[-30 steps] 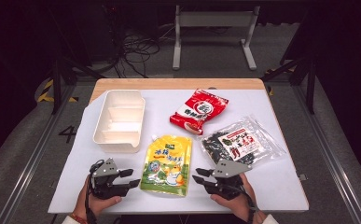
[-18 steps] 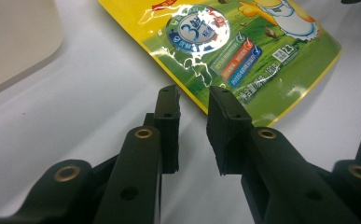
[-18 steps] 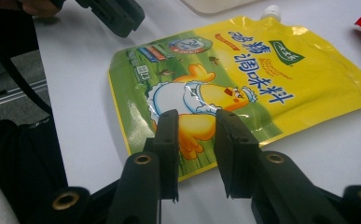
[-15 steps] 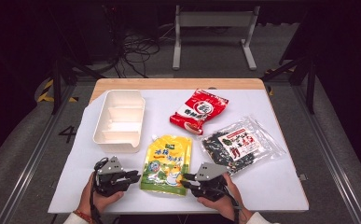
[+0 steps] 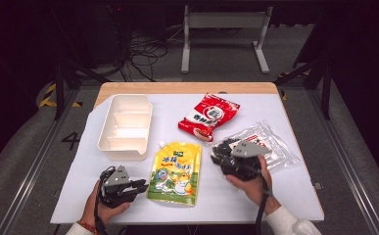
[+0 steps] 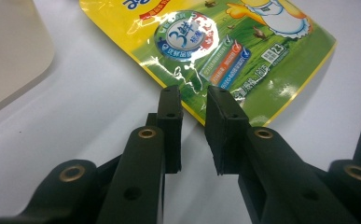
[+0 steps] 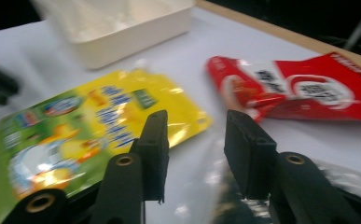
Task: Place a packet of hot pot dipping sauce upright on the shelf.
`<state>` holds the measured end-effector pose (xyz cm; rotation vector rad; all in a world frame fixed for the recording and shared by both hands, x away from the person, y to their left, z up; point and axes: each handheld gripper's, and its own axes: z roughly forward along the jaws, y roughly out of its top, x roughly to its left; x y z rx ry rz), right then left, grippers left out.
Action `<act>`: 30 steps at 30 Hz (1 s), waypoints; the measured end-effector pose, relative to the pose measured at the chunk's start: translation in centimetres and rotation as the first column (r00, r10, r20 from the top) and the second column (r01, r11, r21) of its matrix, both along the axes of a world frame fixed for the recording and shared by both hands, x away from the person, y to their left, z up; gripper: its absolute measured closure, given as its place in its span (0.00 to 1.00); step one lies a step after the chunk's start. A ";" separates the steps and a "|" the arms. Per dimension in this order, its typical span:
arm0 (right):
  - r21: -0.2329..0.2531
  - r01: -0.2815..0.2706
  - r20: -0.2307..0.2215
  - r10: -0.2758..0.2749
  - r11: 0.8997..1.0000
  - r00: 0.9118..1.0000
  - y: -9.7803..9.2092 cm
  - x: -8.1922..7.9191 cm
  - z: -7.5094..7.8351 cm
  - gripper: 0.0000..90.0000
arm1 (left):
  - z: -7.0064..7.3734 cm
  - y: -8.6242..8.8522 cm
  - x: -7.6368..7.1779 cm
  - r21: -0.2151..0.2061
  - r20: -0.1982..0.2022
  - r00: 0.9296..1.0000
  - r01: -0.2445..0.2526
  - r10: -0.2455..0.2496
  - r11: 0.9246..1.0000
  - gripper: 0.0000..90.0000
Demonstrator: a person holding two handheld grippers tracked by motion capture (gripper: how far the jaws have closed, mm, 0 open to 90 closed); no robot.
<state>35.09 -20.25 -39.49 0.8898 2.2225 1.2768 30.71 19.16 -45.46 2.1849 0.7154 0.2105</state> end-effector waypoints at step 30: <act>0.072 0.393 -0.585 -0.281 0.917 0.761 -0.2 17.0 -3.0 0.24 | 0.0 -0.3 -1.1 0.016 0.026 0.997 0.067 -0.067 0.998 0.69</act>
